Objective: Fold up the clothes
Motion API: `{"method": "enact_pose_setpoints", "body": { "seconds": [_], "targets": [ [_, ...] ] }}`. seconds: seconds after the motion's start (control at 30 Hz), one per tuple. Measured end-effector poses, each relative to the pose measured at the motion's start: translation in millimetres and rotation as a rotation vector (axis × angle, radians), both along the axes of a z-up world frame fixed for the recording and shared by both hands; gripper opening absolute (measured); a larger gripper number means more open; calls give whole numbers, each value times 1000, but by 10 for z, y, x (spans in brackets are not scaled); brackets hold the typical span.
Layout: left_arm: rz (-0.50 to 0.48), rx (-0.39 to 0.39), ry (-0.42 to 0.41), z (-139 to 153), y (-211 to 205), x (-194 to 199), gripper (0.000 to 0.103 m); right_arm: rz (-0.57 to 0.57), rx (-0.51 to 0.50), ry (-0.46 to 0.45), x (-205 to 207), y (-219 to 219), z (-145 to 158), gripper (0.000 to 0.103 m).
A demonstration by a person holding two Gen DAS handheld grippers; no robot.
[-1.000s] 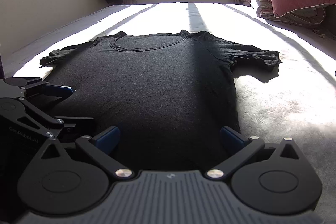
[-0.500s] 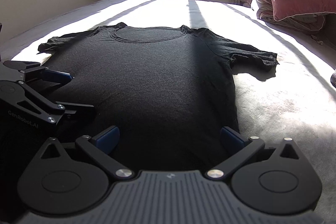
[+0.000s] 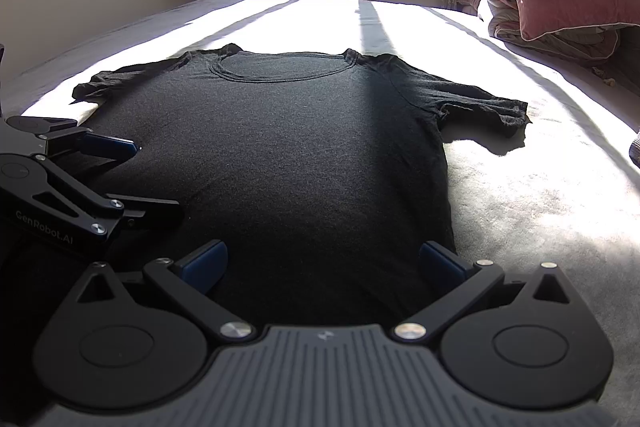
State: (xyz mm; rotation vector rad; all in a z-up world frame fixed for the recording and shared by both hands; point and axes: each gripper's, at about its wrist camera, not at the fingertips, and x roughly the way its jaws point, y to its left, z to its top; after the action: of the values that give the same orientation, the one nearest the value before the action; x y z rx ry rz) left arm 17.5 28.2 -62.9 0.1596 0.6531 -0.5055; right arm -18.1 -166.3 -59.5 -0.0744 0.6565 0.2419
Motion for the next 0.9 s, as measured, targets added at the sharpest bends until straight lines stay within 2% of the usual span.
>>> {"method": "enact_pose_setpoints", "body": {
  "seconds": [0.3,0.53,0.9],
  "targets": [
    [-1,0,-3,-1,-3,0,103,-3,-16,47,13,-132,91,103],
    [-1,1,-3,-1,4,1,103,-114,104,96,214,-494,296,103],
    [-2,-6,0,-2,10,1,103,-217,236,48,655,-973,740,103]
  ]
}}
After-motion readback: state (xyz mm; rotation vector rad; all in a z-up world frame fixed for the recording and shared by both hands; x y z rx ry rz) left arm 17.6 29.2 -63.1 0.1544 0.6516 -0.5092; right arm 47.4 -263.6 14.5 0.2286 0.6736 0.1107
